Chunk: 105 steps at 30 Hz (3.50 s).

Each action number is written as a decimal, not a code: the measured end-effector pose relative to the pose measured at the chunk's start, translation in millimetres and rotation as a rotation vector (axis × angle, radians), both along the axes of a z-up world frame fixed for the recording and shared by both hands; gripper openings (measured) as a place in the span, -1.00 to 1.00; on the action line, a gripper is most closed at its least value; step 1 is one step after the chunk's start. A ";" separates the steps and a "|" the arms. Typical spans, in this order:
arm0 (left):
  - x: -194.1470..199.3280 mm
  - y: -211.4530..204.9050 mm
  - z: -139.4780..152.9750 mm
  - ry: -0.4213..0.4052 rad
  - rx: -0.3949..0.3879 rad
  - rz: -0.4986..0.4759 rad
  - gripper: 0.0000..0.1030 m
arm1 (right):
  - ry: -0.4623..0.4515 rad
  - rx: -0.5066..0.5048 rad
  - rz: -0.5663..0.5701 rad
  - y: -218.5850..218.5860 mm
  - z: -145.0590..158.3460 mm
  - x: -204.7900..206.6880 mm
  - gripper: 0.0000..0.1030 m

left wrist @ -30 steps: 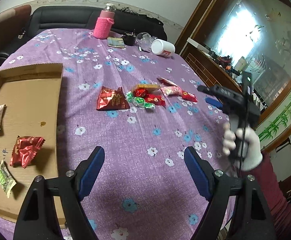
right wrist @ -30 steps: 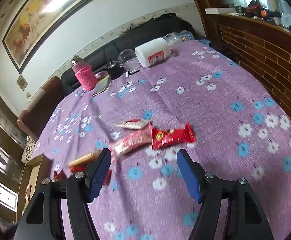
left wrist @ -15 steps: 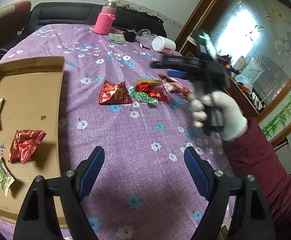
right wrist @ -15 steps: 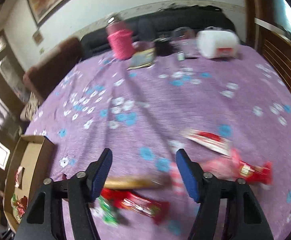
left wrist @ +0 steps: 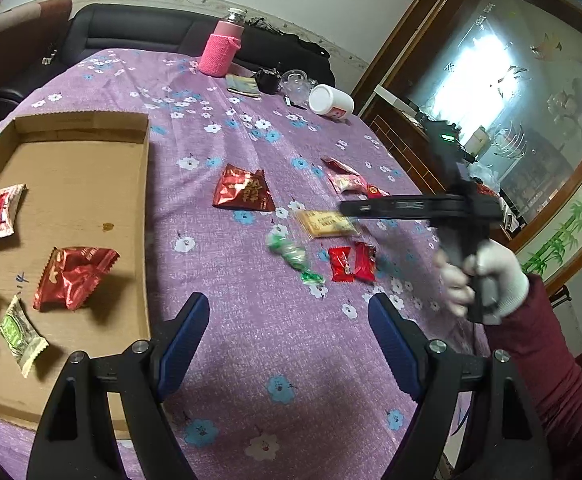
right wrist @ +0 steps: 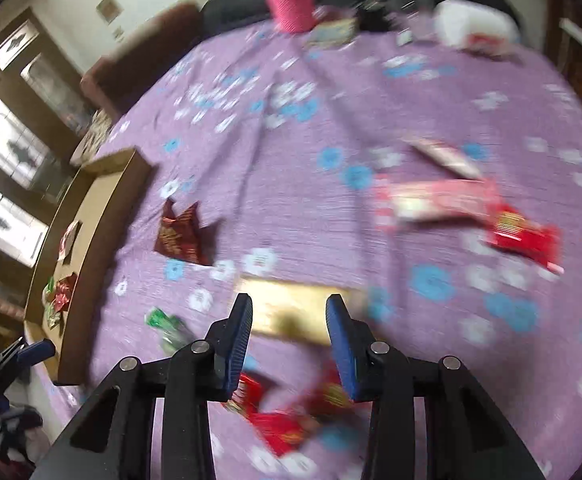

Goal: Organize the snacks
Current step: 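Grasp the red candy packet with the right tool while the left tool grasps a clear green candy, then open both tools over the cardboard box to drop the snacks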

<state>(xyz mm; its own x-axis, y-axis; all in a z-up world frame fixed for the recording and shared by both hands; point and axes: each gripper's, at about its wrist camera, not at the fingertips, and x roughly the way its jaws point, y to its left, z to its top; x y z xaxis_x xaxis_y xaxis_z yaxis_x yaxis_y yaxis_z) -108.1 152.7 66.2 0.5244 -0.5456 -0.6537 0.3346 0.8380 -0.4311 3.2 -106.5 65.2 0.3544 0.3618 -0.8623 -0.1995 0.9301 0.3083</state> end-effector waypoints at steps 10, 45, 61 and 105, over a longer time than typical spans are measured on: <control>-12.3 -14.9 3.1 -0.017 0.020 -0.049 0.57 | -0.020 0.120 -0.038 -12.4 4.6 -50.5 -0.14; 69.0 -99.7 -54.2 0.073 0.268 0.017 -0.08 | -0.147 0.128 -0.267 -30.5 -33.3 -68.1 -0.49; 50.6 -62.6 -34.2 -0.010 0.198 0.059 -0.66 | -0.228 0.109 -0.229 -18.0 -23.8 -77.1 -0.49; -18.2 181.0 -16.1 -0.020 0.081 0.533 0.00 | -0.163 0.115 0.399 290.3 -3.0 -85.6 -0.45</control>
<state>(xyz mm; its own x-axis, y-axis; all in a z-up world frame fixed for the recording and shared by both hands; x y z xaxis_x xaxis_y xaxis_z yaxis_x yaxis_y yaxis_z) -126.3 333.7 50.0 0.7279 -0.1487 -0.6694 -0.1385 0.9242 -0.3559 -82.4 183.7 62.2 0.2957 0.5882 -0.7527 -0.5907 0.7318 0.3398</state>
